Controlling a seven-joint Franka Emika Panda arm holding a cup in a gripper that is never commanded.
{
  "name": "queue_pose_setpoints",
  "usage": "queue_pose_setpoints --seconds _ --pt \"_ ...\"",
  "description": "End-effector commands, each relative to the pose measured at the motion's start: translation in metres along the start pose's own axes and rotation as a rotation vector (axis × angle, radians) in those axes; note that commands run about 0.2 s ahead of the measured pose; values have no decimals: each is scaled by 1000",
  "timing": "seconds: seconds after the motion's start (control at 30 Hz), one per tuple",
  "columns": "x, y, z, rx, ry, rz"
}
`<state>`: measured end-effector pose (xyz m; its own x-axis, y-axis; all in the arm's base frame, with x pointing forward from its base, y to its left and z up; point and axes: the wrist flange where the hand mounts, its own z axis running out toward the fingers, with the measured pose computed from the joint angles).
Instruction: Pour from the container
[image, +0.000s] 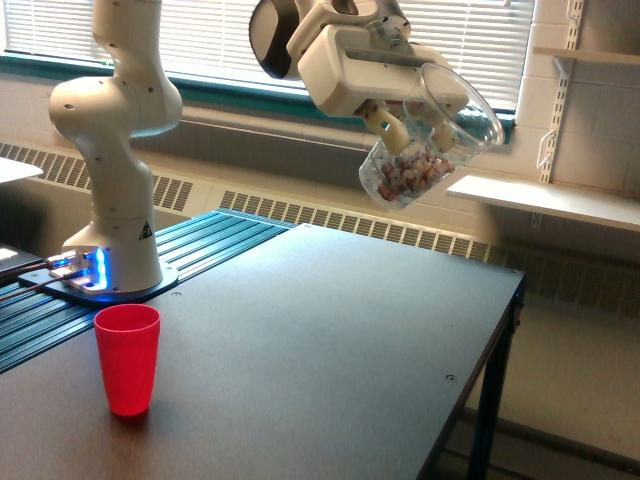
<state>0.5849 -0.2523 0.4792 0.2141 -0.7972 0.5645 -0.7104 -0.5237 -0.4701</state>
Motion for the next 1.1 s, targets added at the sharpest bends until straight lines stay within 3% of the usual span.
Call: queue_pose_setpoints --seconds 0.03,0.2,0.3,0.43,0.6,0.83,1.1 --pt "-23 12 20 -85 -121 69" --pt "-33 20 25 -151 -197 35" --pt "-35 24 24 -152 -202 29" --pt "-32 39 15 -186 -194 112" --pt "-32 54 -12 -221 -167 56" --pt "-53 91 -36 -306 -181 -13" --pt "-56 133 -82 -363 -180 63"
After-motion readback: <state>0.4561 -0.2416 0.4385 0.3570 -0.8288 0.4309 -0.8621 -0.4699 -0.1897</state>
